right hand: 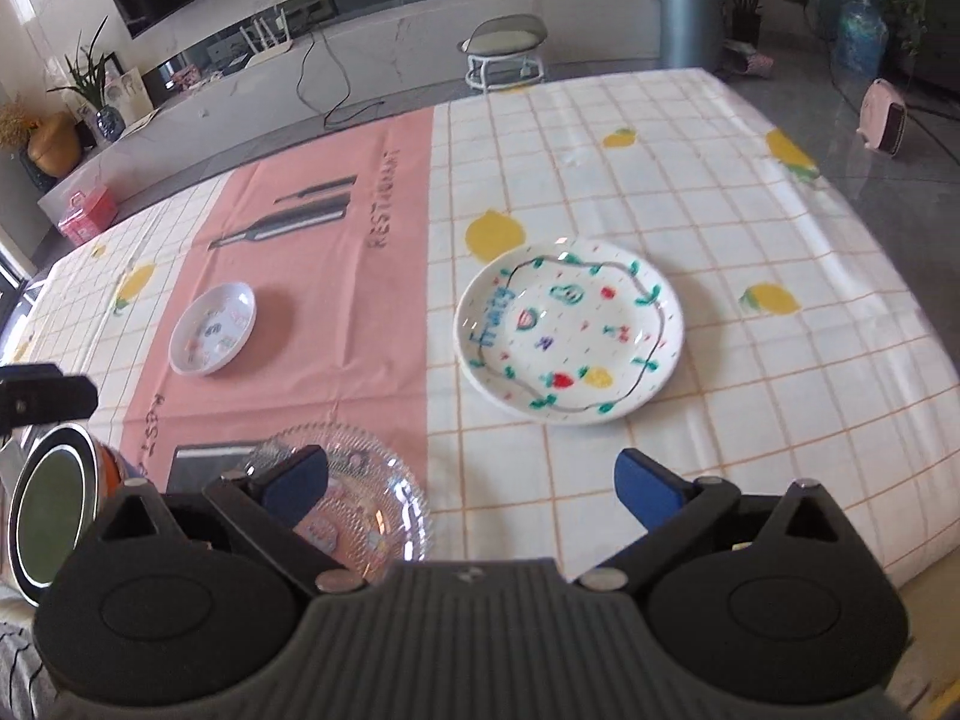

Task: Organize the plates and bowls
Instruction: 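Move the open right tool to the white Fruity plate's rim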

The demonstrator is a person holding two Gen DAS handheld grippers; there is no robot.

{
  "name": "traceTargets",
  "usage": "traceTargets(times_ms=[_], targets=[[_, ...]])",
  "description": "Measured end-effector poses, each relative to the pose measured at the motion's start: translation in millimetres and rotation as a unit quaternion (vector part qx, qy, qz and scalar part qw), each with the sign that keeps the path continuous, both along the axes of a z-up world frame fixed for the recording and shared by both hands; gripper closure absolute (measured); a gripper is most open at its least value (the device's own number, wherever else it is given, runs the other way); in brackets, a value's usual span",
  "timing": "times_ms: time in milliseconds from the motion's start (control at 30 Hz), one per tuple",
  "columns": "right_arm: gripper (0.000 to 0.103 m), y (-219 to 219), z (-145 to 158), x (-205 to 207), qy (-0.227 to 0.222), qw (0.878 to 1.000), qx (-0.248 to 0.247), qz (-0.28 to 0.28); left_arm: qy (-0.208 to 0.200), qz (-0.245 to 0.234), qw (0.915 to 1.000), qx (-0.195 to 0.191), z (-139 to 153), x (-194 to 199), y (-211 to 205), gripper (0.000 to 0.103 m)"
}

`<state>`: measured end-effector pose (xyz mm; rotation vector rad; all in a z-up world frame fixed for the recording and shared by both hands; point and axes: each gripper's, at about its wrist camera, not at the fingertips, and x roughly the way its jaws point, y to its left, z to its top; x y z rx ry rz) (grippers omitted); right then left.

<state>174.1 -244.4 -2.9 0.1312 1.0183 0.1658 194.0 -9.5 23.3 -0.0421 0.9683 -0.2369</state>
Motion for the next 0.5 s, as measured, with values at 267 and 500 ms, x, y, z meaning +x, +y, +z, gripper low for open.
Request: traceTargets(times_ms=[267,500], targets=[[0.003,-33.7,49.5,18.9,-0.066,0.995,-0.056,-0.056,0.000,-0.007,1.0000,0.001,2.7,9.9,-25.9,0.022],[0.003,-65.7,38.4,40.9,-0.050,0.993,-0.044,-0.102,0.013,-0.019,0.9997,0.003,0.1,26.7,-60.9,0.022]])
